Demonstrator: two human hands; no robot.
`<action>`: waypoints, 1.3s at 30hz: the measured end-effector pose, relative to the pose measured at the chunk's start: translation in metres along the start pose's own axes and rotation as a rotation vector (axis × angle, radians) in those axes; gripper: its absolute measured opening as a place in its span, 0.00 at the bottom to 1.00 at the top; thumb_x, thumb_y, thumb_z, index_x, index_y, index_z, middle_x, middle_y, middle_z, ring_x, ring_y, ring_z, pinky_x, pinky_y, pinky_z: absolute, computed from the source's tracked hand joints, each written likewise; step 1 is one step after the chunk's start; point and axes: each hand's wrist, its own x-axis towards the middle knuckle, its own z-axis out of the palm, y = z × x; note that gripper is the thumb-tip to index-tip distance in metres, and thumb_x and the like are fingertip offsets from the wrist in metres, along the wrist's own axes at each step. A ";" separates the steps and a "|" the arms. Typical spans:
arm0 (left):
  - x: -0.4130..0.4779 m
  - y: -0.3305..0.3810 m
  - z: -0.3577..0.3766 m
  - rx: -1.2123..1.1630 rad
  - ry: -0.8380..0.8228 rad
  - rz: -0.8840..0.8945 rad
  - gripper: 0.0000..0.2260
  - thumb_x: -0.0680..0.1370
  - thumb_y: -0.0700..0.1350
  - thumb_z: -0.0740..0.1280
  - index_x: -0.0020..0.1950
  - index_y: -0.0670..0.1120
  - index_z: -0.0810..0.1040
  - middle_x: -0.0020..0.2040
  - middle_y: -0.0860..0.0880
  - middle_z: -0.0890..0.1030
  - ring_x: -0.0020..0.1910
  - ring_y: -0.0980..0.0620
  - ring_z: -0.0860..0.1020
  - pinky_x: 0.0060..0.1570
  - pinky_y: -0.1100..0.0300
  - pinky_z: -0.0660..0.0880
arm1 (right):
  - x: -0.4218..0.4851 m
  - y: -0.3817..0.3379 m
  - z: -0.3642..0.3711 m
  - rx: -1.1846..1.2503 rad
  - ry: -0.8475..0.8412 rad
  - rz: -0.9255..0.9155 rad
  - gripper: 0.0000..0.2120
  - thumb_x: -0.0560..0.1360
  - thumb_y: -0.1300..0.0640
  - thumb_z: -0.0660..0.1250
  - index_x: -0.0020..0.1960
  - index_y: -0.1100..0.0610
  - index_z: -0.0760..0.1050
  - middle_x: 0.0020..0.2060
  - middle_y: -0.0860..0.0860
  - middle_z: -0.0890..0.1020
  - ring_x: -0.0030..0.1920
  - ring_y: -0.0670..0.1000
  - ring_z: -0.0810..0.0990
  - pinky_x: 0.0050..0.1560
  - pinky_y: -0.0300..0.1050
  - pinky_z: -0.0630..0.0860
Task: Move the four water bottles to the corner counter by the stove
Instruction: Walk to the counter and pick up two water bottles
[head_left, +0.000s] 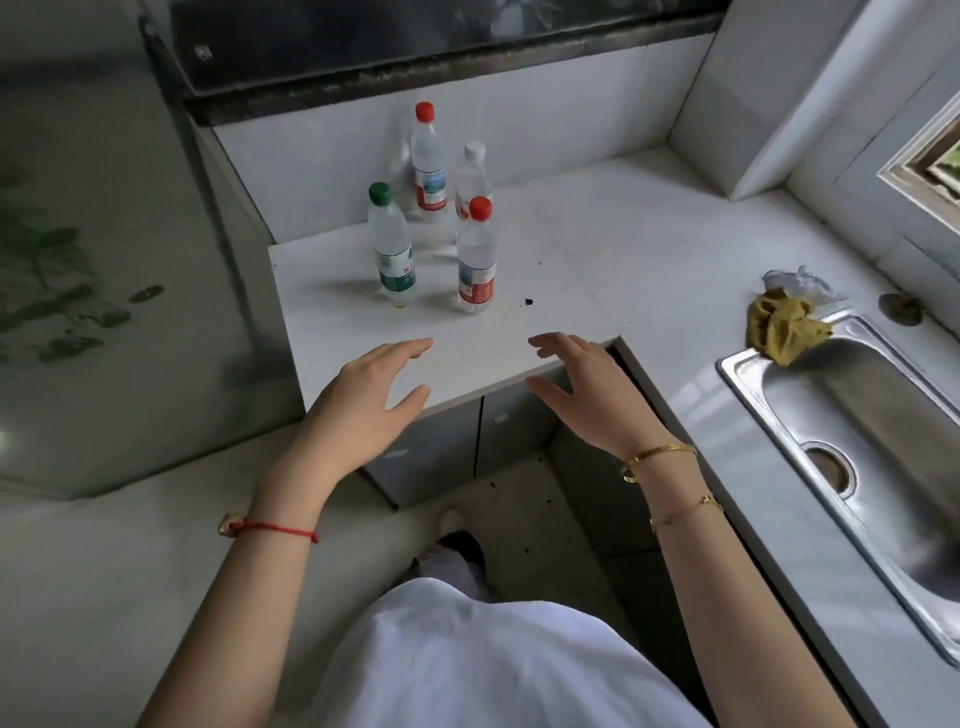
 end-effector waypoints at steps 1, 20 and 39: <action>0.004 -0.001 0.001 0.000 0.005 -0.004 0.22 0.78 0.49 0.65 0.72 0.55 0.68 0.67 0.56 0.74 0.65 0.56 0.73 0.64 0.59 0.69 | 0.005 0.002 0.001 0.005 0.002 -0.002 0.22 0.78 0.48 0.62 0.70 0.51 0.66 0.63 0.49 0.76 0.64 0.51 0.72 0.63 0.47 0.71; 0.111 -0.042 -0.025 0.052 0.111 -0.036 0.19 0.78 0.48 0.65 0.69 0.52 0.71 0.64 0.51 0.77 0.60 0.50 0.76 0.57 0.55 0.74 | 0.141 0.000 0.003 0.007 0.089 -0.030 0.23 0.76 0.47 0.66 0.68 0.52 0.67 0.63 0.51 0.76 0.61 0.52 0.75 0.61 0.47 0.74; 0.225 -0.094 -0.011 -0.058 0.320 -0.253 0.30 0.74 0.45 0.71 0.73 0.45 0.62 0.67 0.43 0.70 0.66 0.45 0.70 0.60 0.55 0.70 | 0.250 0.009 0.027 0.132 0.175 0.054 0.28 0.74 0.50 0.68 0.69 0.59 0.64 0.66 0.57 0.73 0.63 0.57 0.73 0.64 0.52 0.73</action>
